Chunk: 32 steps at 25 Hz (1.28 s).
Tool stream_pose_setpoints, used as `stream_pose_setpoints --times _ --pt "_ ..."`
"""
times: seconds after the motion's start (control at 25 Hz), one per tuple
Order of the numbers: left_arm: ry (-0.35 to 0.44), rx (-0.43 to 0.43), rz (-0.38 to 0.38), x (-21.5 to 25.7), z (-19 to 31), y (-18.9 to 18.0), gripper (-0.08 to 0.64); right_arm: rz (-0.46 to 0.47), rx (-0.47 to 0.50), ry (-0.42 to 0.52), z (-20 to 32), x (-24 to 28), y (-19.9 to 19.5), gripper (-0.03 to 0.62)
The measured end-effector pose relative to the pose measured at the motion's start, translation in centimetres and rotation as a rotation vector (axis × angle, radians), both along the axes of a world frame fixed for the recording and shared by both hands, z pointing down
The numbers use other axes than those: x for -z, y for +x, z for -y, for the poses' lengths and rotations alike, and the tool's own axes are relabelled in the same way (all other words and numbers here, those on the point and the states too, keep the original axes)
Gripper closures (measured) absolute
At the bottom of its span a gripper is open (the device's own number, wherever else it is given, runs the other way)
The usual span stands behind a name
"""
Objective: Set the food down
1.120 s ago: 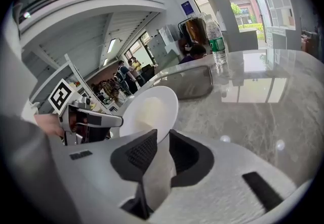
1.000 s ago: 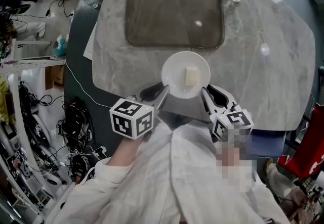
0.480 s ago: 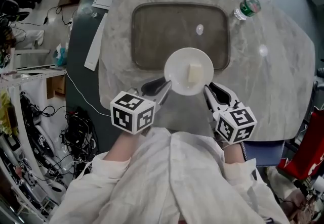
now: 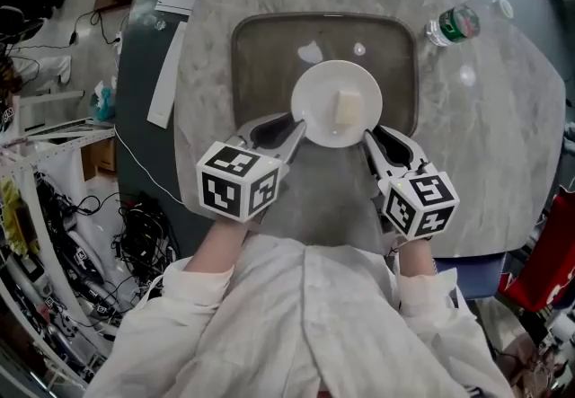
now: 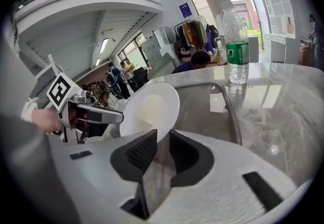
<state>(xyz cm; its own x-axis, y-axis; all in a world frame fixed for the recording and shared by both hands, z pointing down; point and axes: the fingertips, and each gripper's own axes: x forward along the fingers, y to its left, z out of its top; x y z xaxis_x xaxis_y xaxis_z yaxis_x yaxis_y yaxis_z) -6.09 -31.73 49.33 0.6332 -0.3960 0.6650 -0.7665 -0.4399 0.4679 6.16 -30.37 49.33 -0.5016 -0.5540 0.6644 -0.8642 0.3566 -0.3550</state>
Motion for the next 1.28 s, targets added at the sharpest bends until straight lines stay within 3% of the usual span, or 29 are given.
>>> stream_pose_setpoints --times 0.32,0.68,0.92,1.28 --pt "-0.003 -0.038 0.087 -2.0 4.0 0.2 0.476 -0.018 -0.004 -0.008 3.6 -1.9 0.0 0.525" --pt "-0.037 -0.073 0.115 -3.7 5.1 -0.1 0.476 -0.03 0.006 -0.066 4.2 -3.8 -0.8 0.523" --pt "-0.074 -0.065 0.159 -4.7 5.4 -0.6 0.472 -0.066 0.06 -0.081 4.5 -4.3 -1.9 0.469" --pt "-0.035 -0.041 0.198 -4.8 6.2 -1.0 0.447 -0.106 0.059 -0.052 5.2 -4.5 -1.9 0.457"
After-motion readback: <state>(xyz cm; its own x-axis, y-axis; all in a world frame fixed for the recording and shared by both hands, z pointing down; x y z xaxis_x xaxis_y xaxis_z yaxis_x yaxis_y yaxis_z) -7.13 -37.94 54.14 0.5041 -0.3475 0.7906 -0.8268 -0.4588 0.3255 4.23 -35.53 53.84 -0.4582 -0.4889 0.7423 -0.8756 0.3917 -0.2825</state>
